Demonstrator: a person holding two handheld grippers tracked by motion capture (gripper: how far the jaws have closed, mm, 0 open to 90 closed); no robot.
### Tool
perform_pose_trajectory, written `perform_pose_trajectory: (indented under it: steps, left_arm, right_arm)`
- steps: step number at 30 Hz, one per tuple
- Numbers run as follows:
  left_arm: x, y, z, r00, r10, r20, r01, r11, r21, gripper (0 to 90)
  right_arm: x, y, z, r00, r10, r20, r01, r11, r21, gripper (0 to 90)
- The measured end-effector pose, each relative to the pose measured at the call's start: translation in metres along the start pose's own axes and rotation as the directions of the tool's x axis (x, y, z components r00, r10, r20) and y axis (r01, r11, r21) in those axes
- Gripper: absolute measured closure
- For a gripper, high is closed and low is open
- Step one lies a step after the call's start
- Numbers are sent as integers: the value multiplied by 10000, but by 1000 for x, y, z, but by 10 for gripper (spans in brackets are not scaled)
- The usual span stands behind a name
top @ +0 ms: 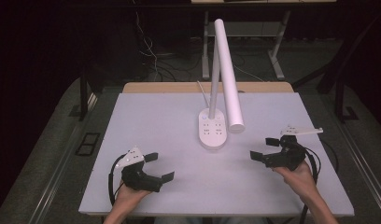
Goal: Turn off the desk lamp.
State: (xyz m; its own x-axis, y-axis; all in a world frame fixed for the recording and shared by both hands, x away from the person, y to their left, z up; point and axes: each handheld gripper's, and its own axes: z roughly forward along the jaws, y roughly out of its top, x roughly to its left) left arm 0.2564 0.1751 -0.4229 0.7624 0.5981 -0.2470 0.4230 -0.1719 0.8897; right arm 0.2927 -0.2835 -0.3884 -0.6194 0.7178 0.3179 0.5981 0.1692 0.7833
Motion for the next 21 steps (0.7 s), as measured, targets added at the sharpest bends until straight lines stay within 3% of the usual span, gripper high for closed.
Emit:
perform_pose_trajectory:
  steps: [13,21]
  left_arm:
    - [0,0,0,10000,-34,-46,34,10000,28,0]
    - [0,0,2,10000,-6,-6,6,10000,92,0]
  right_arm:
    - [7,-34,-9,9997,151,196,-143,9991,-409,6]
    - [9,-49,-11,9996,168,247,-158,9992,-380,6]
